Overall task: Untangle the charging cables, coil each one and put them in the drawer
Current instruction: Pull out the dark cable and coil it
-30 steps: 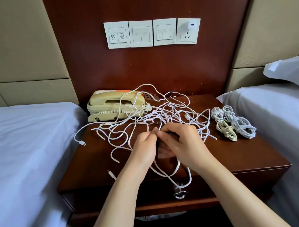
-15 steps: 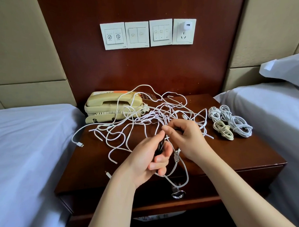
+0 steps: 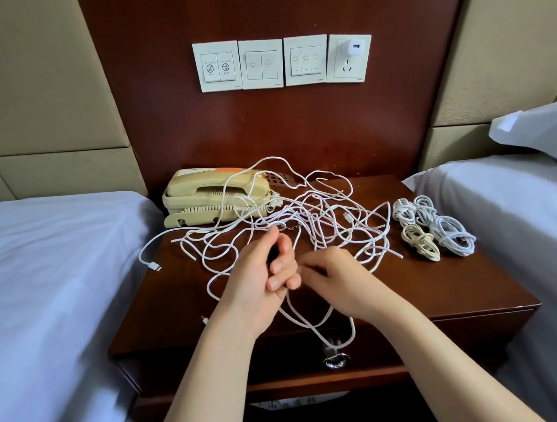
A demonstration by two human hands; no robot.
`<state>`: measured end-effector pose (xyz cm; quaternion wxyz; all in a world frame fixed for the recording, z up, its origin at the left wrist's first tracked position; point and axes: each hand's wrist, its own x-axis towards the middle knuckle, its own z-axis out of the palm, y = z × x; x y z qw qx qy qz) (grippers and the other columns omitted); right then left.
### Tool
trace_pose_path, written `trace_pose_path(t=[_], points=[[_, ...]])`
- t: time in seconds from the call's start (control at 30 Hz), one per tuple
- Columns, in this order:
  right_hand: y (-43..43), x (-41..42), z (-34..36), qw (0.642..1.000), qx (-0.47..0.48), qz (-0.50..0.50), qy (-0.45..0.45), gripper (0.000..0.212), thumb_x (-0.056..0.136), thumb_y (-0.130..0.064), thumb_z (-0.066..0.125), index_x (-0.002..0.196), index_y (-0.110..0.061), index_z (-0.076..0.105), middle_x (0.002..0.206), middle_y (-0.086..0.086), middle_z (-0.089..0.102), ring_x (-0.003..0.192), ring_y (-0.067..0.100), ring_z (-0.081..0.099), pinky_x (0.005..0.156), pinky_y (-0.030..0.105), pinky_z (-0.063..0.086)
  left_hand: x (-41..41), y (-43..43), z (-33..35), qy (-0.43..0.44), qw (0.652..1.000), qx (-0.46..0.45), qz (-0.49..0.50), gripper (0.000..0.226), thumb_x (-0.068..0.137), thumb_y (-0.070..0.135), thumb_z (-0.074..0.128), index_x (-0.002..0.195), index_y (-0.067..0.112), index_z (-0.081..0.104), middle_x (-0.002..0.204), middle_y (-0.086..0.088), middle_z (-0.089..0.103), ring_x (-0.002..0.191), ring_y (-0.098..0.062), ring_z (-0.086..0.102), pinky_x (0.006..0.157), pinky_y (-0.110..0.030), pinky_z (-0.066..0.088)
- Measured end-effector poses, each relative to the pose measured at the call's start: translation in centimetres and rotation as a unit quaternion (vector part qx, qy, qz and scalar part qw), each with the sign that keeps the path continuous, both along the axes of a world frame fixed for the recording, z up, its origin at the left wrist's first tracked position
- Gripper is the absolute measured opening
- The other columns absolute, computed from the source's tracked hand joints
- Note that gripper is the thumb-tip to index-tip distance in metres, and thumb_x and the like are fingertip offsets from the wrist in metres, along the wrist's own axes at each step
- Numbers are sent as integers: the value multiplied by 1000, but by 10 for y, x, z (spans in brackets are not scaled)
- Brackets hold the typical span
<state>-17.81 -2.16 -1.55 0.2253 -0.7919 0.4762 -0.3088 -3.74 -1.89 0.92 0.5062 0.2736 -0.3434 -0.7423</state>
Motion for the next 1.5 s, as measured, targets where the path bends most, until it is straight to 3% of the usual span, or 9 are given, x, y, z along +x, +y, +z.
trace_pose_path(t=[0.13,0.27,0.53,0.67,0.87,1.0,1.17,1.33,1.5], points=[[12,6,5,998,-18,33,60,19,93,-19,55,80,-12,67,60,-2,55,52,11,45,53,19,34,-2,-7,-1,-2,994,16,110,40,102,25,33,67,8,44,40,4,36,30,-7,31,38,-15,40],[16,12,5,986,-78,26,145,21,94,-25,52,79,-13,61,71,3,60,66,23,51,64,38,44,-3,-15,-5,-28,978,31,206,41,102,23,34,68,4,48,39,1,44,31,-9,42,40,-19,47],[20,19,6,974,-139,-13,176,23,94,-29,47,75,-18,52,66,2,52,64,28,50,59,40,44,-5,-15,-9,-73,964,22,255,41,102,21,33,70,3,50,39,3,48,32,-9,48,42,-21,48],[19,13,5,992,-73,-12,106,24,96,-27,48,80,-14,62,61,1,52,55,15,44,55,28,36,4,-18,-3,-28,983,46,173,42,103,21,29,62,13,37,36,8,25,26,-5,21,31,-14,22],[12,3,6,984,96,-36,-144,28,102,-26,35,101,-19,61,66,-4,61,62,9,57,57,24,46,9,-3,-3,-61,998,-7,-3,44,101,23,31,58,14,35,40,7,24,28,-3,20,31,-16,19],[16,6,14,978,60,17,-201,35,102,-23,35,76,-21,58,66,-7,53,64,7,46,64,21,40,2,6,-4,-91,989,-58,-100,43,92,24,40,49,16,41,39,7,26,28,-2,21,32,-14,22],[18,1,19,953,122,42,-274,34,99,-25,41,69,-12,50,58,3,35,45,8,33,42,18,30,-1,10,-1,-57,986,-55,-144,39,83,28,44,46,17,42,38,7,28,28,-1,23,32,-14,26],[18,-5,18,891,215,105,-386,32,95,-32,51,68,-14,51,54,-6,29,44,4,22,40,14,19,-2,11,-2,-14,980,-66,-186,45,90,30,45,47,18,42,43,6,36,33,-3,33,35,-15,31],[12,-3,13,940,106,40,-322,39,93,-33,50,69,-2,52,52,-4,31,45,6,25,43,18,21,-9,13,0,-29,993,-27,-110,43,86,29,45,45,16,39,45,3,35,32,-4,31,32,-14,26]])
